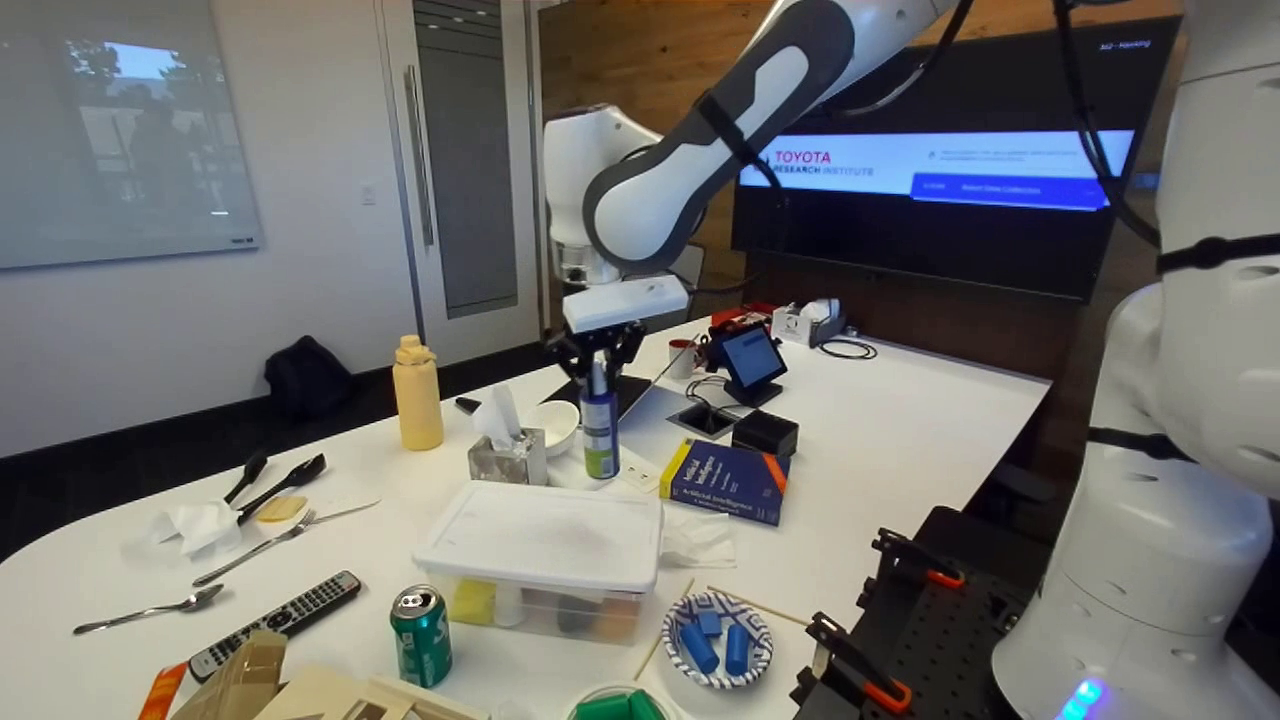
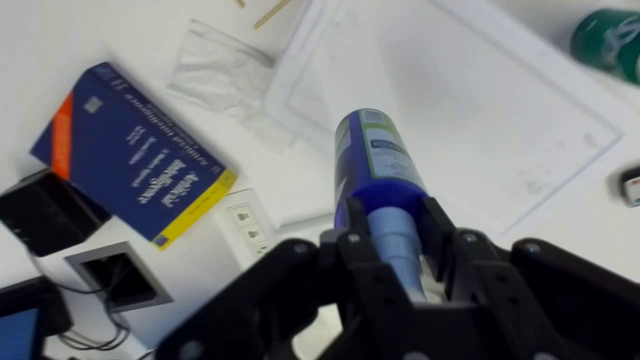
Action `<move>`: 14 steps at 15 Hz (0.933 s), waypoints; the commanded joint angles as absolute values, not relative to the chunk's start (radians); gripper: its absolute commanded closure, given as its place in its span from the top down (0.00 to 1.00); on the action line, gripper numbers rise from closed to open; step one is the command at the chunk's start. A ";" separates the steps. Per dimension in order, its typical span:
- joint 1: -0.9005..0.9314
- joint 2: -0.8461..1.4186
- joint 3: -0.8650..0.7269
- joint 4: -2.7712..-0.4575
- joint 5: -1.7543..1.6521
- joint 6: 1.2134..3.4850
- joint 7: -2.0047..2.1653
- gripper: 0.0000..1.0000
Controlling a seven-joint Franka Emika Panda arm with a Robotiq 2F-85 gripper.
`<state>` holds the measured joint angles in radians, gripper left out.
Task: Bring the blue bottle closer to the book
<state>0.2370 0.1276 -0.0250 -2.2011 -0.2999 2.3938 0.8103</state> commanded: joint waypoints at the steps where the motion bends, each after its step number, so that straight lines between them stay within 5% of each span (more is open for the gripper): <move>1: 0.123 0.067 -0.084 -2.287 -0.421 2.437 0.894 0.08; 14: -0.156 0.365 -0.290 -2.205 -0.394 2.562 0.833 0.08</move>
<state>-0.1315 0.2872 -0.2720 -2.2561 -0.4601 2.5248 0.8835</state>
